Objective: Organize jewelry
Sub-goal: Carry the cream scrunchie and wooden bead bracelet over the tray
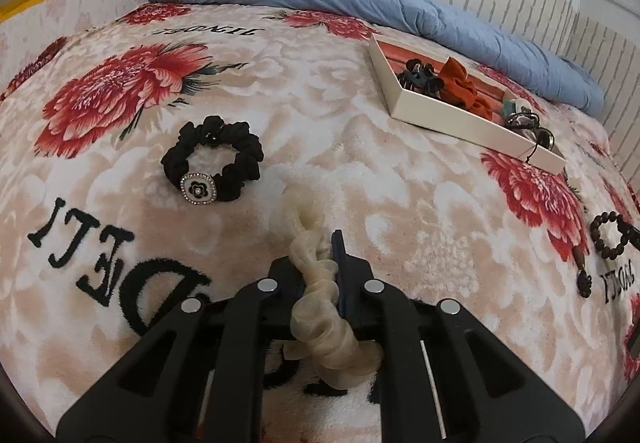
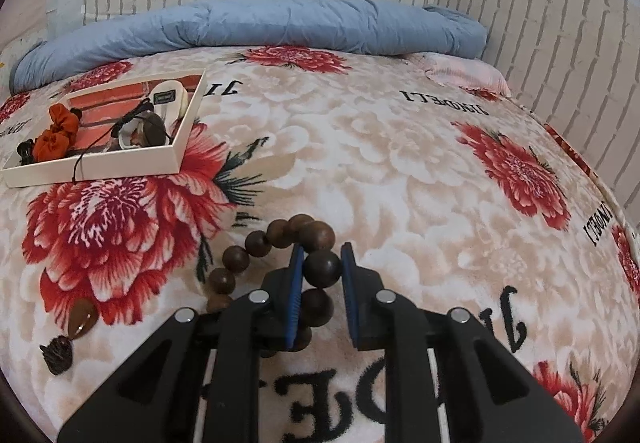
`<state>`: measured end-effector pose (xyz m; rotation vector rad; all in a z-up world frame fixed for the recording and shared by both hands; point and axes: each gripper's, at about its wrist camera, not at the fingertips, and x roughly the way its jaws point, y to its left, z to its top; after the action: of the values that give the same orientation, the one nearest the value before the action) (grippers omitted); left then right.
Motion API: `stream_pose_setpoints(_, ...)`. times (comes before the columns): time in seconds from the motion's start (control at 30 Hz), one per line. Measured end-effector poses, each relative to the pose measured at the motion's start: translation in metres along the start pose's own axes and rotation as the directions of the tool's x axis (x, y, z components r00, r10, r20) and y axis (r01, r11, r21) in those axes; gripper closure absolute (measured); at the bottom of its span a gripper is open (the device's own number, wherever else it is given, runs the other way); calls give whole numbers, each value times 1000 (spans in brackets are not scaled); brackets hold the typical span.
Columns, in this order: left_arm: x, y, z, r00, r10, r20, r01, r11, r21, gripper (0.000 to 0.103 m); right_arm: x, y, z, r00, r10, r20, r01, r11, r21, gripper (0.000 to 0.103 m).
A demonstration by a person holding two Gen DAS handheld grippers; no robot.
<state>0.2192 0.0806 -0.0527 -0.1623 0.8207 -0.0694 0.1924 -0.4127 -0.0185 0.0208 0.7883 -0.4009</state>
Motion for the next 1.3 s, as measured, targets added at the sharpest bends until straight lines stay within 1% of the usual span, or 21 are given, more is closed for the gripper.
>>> stream_pose_setpoints(0.1, 1, 2, 0, 1000, -7, -1, 7, 1000, -7, 94, 3, -1, 2, 999, 3, -32, -4, 1000, -12, 84)
stream_pose_setpoints(0.2, 1, 1, -1, 1000, -2, 1, 2, 1000, -5, 94, 8, -2, 0, 999, -8, -44, 7, 1000, -25, 84)
stream_pose_setpoints(0.3, 4, -2, -1, 1000, 14, -6, -14, 1000, 11, 94, 8, -5, -1, 1000, 7, -29, -7, 1000, 3, 84)
stream_pose_setpoints(0.4, 3, -3, 0, 1000, 25, -6, -25, 999, 21, 94, 5, -1, 0, 1000, 21, 6, -21, 999, -24, 84)
stream_pose_setpoints(0.6, -6, -9, 5, 999, 33, 5, -33, 999, 39, 94, -9, 2, 13, 993, 83, 88, -78, 995, -57, 84)
stream_pose_setpoints(0.7, -10, -15, 11, 999, 39, 16, -40, 997, 64, 94, -10, 2, 21, 988, 121, 99, -116, 992, -50, 84)
stream_pose_setpoints(0.8, -10, -18, 18, 999, 38, 20, -39, 997, 73, 94, -8, 5, 24, 985, 138, 107, -131, 989, -71, 84)
stream_pose_setpoints(0.97, -9, -24, 39, 999, 32, 32, -34, 996, 82, 94, -4, 5, 30, 982, 154, 108, -146, 986, -80, 84)
stream_pose_setpoints(1.1, -8, -32, 62, 999, 9, 54, -14, 997, 82, 94, -1, 6, 43, 980, 164, 113, -156, 984, -83, 84)
stream_pose_setpoints(1.2, -3, -42, 86, 997, -15, 71, 10, 997, 74, 94, -4, 10, 60, 974, 174, 143, -164, 983, -83, 84)
stream_pose_setpoints(1.3, 1, -54, 108, 995, -27, 98, 18, 996, 88, 94, -10, 15, 78, 966, 183, 184, -171, 982, -82, 84)
